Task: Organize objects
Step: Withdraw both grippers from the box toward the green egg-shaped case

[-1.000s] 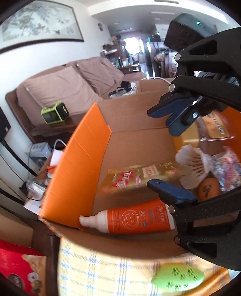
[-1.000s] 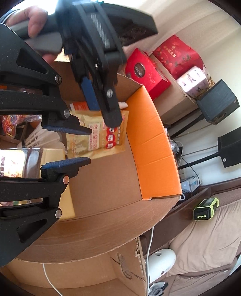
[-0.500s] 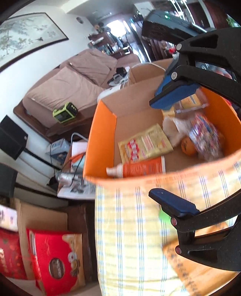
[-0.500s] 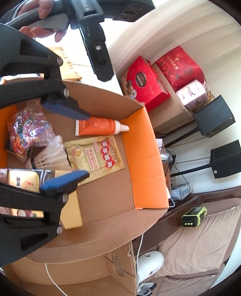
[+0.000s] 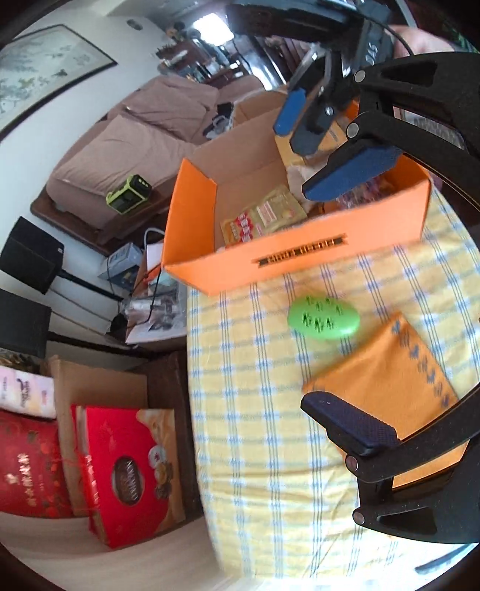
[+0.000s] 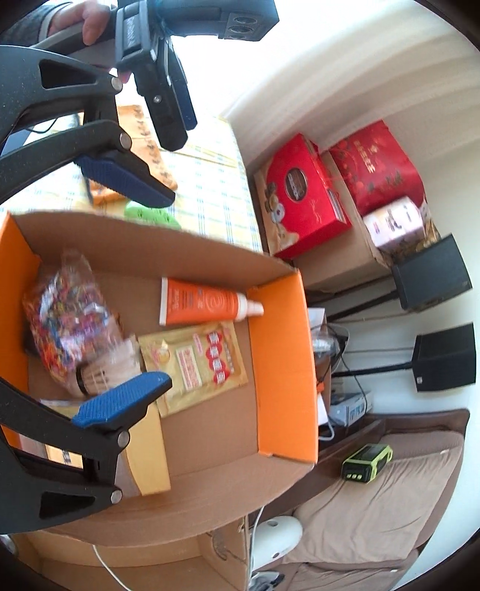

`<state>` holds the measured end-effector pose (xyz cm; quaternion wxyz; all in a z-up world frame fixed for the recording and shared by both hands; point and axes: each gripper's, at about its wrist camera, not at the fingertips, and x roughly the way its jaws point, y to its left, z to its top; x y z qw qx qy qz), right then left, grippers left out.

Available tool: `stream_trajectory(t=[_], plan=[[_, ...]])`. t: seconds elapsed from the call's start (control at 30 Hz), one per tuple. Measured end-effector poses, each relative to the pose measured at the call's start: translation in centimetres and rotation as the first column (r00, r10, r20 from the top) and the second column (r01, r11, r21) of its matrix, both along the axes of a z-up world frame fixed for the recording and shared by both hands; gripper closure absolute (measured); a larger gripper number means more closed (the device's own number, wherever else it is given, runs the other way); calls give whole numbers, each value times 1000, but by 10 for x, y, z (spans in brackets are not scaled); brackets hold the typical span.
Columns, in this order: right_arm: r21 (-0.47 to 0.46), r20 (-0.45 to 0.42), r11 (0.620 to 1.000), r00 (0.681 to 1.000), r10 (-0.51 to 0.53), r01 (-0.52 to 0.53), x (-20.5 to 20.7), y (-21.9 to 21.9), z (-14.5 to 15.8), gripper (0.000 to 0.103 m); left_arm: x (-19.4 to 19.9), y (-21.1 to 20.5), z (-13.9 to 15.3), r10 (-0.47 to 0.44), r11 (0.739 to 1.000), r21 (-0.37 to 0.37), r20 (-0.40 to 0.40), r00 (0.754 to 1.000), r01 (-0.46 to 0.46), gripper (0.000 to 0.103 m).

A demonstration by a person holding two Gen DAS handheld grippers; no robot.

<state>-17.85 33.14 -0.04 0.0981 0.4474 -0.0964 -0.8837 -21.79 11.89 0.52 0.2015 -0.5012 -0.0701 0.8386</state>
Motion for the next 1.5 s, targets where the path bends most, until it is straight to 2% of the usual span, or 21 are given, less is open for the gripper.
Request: stream_trajectory(t=[0.1, 0.23, 0.37, 0.5, 0.77, 0.97, 1.13, 1.23, 1.37, 1.5], plan=[[2, -2, 1000, 1000, 21, -21, 1, -16, 3, 1, 10, -8, 5, -8, 997, -74, -55, 998, 4, 0], [41, 2, 998, 999, 46, -46, 3, -40, 5, 1, 22, -15, 9, -45, 985, -171, -111, 993, 26, 0], [80, 1, 994, 998, 67, -67, 4, -66, 8, 1, 33, -34, 9, -45, 978, -210, -131, 990, 17, 0], [46, 5, 994, 995, 98, -98, 2, -87, 8, 1, 41, -63, 6, -5, 976, -217, -144, 990, -27, 0], [38, 23, 990, 991, 135, -136, -2, -129, -6, 1, 56, -115, -4, 82, 970, -214, -167, 983, -118, 0], [65, 20, 988, 990, 138, -139, -3, -148, -18, 1, 60, -136, -10, 118, 976, -165, -158, 980, -144, 0], [64, 40, 991, 992, 116, -119, -7, -155, -36, 2, 65, -145, -22, 125, 976, -160, -144, 982, -148, 0], [56, 52, 992, 993, 106, -109, -10, -157, -47, 6, 69, -148, -30, 132, 974, -165, -145, 981, -155, 0], [53, 74, 996, 995, 72, -76, -13, -159, -63, 26, 72, -151, -40, 147, 972, -162, -141, 979, -169, 0], [44, 92, 999, 996, 20, -24, -15, -157, -77, 26, 71, -152, -48, 156, 972, -157, -132, 979, -176, 0]])
